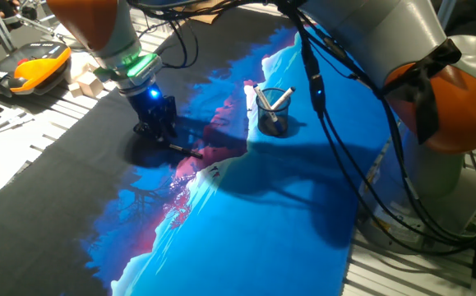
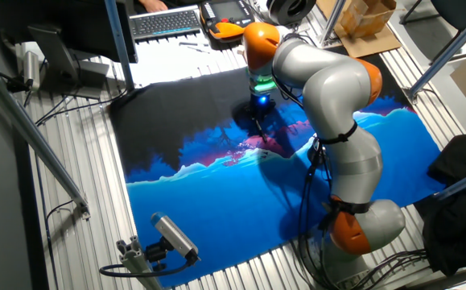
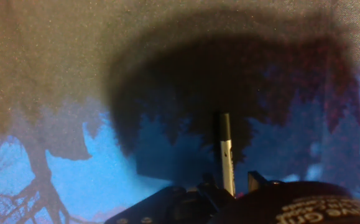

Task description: Put the pen into the pen holder

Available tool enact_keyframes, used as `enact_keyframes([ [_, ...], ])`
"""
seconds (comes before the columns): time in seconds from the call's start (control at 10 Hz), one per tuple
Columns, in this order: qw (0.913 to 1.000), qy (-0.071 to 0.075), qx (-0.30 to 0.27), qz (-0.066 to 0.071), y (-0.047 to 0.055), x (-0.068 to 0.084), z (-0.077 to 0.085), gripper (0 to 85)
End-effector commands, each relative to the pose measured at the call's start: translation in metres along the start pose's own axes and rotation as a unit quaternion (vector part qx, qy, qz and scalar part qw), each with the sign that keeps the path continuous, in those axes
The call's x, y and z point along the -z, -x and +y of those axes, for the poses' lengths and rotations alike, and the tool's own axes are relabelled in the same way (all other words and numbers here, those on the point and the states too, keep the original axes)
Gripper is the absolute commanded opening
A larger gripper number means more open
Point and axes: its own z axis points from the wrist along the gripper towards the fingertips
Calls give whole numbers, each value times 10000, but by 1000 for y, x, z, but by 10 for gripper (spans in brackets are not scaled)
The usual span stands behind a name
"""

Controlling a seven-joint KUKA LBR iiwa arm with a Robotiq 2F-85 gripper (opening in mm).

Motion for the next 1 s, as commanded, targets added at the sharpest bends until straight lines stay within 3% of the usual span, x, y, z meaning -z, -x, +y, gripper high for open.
enact_keyframes([
  [0.0, 10000, 0, 16, 1, 1, -2, 0, 340],
  [0.9, 9999, 77, 67, 7, 1, -14, -3, 340],
])
